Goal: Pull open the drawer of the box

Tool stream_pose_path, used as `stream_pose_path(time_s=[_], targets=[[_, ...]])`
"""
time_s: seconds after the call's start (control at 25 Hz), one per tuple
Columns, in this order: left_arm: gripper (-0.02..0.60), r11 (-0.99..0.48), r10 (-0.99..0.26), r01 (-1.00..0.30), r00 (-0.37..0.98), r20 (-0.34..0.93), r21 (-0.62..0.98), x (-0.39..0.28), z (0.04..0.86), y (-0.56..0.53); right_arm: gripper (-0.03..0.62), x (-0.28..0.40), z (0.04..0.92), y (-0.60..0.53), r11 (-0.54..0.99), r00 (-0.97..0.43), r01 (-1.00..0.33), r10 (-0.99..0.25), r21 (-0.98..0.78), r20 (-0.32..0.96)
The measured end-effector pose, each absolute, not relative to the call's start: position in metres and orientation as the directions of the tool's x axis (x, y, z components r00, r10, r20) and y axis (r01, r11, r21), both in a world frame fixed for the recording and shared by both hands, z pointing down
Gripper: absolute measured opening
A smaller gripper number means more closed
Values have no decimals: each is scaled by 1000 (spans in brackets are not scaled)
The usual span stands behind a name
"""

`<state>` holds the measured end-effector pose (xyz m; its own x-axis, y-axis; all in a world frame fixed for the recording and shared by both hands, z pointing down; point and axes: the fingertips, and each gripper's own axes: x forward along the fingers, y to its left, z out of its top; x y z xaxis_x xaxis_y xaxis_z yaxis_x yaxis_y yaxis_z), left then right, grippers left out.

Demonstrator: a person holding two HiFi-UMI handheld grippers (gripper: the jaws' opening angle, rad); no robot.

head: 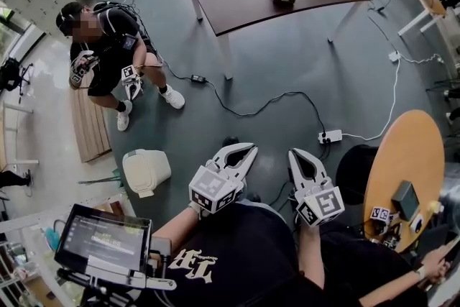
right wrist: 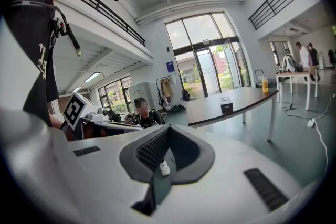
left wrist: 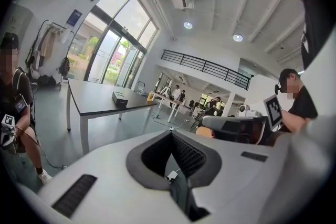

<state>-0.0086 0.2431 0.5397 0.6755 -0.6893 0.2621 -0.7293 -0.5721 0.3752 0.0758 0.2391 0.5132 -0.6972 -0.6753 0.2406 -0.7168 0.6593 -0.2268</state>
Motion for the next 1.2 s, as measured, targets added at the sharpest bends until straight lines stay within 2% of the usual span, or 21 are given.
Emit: stream_pose_path(time_s=[0.6,0.76,1.2], targets=[[6,-599,-666,-706,701,254,378,-13,537,167,-14,77,509,168,621,-657,-754,-706,-216,264],[6,-605,-660,-702,706,255,376,-32,528,133,-14,62,503,137,607,-646,-764,-714,-219,270],[6,-591,-683,-718,688,245,367,-47,514,101,-14,44,492,104,644,-659,-749,-697,-159,281]])
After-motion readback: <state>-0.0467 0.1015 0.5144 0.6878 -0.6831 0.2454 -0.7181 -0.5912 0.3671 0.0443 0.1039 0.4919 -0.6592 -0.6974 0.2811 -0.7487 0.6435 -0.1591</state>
